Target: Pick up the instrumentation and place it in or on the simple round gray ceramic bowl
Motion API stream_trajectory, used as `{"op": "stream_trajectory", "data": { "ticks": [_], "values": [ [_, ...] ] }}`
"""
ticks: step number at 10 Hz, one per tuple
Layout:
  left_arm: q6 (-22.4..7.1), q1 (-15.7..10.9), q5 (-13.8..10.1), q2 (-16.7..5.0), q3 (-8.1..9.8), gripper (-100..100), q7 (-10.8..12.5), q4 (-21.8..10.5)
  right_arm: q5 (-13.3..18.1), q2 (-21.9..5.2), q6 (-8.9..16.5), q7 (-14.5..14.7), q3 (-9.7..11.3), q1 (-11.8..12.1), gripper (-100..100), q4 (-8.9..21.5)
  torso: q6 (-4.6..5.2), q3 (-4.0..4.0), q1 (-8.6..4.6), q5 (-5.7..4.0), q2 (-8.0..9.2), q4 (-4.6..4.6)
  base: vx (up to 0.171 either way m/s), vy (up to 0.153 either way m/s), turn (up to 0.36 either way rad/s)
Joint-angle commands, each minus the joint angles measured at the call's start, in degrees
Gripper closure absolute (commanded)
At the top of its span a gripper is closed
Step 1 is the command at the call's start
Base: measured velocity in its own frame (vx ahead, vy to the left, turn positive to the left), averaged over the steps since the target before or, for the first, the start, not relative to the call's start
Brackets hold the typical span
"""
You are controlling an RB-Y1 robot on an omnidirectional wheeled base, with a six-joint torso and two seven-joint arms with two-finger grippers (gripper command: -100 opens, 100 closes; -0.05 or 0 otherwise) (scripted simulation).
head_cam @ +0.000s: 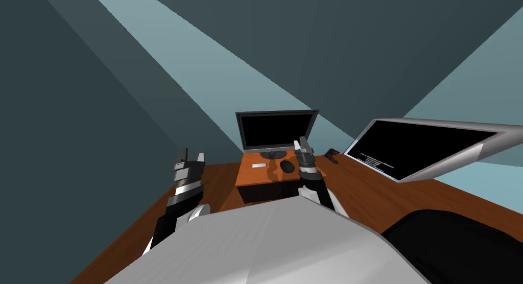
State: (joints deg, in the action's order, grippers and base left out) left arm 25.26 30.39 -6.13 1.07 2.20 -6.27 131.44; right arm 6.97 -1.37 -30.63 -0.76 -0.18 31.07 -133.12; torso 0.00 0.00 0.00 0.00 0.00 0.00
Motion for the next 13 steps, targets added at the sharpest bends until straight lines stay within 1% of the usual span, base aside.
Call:
{"op": "stream_trajectory", "data": {
  "ticks": [1,4,7,8,9,10,11,13],
  "values": [
    [0.0,0.0,0.0,0.0,0.00,0,0.0,0.0,-0.1,-2.6,0.4,0.5,0.8,-0.3,-100,0.8,0.00,0.00,0.00,0.00,0.00,0.00,-0.062,0.001,0.165],
    [0.0,0.0,0.0,0.0,-0.01,0,0.0,0.0,-0.3,-7.4,1.5,2.0,2.9,-1.1,-100,3.2,-0.03,0.25,0.01,0.01,0.44,0.10,-0.117,0.008,0.232],
    [0.0,0.0,0.0,0.0,-0.01,0,0.0,0.0,-0.6,-12.7,3.2,4.1,6.2,-2.2,-100,7.3,-0.03,0.22,-0.02,0.00,0.38,0.08,-0.101,0.009,0.308],
    [0.0,0.0,0.0,0.0,-0.01,0,0.0,0.0,-0.6,-13.5,3.2,4.1,6.2,-2.2,-100,7.3,-0.03,0.23,0.00,0.00,0.40,0.09,-0.065,0.005,0.113],
    [0.0,0.0,0.0,0.0,0.00,0,0.0,0.0,-0.7,-15.4,3.9,4.9,7.5,-2.6,-100,9.0,0.02,0.18,-0.05,-0.01,0.29,0.07,-0.057,0.016,0.285],
    [0.0,0.0,0.0,0.0,0.00,0,0.0,0.0,-0.8,-17.0,4.6,5.6,9.0,-3.1,-100,10.9,-0.03,0.14,-0.03,-0.01,0.23,0.06,-0.079,0.019,0.474],
    [0.0,0.0,0.0,0.0,-0.01,0,0.0,0.0,-0.8,-17.9,4.6,5.6,9.0,-3.1,-100,10.9,-0.04,0.15,-0.01,0.00,0.26,0.06,-0.058,0.006,0.110],
    [0.0,0.0,0.0,0.0,0.00,0,0.0,0.0,-1.0,-21.6,6.1,7.1,12.3,-4.2,-100,15.1,-0.02,0.12,-0.04,-0.01,0.20,0.05,-0.057,0.023,0.327]
  ]
}}
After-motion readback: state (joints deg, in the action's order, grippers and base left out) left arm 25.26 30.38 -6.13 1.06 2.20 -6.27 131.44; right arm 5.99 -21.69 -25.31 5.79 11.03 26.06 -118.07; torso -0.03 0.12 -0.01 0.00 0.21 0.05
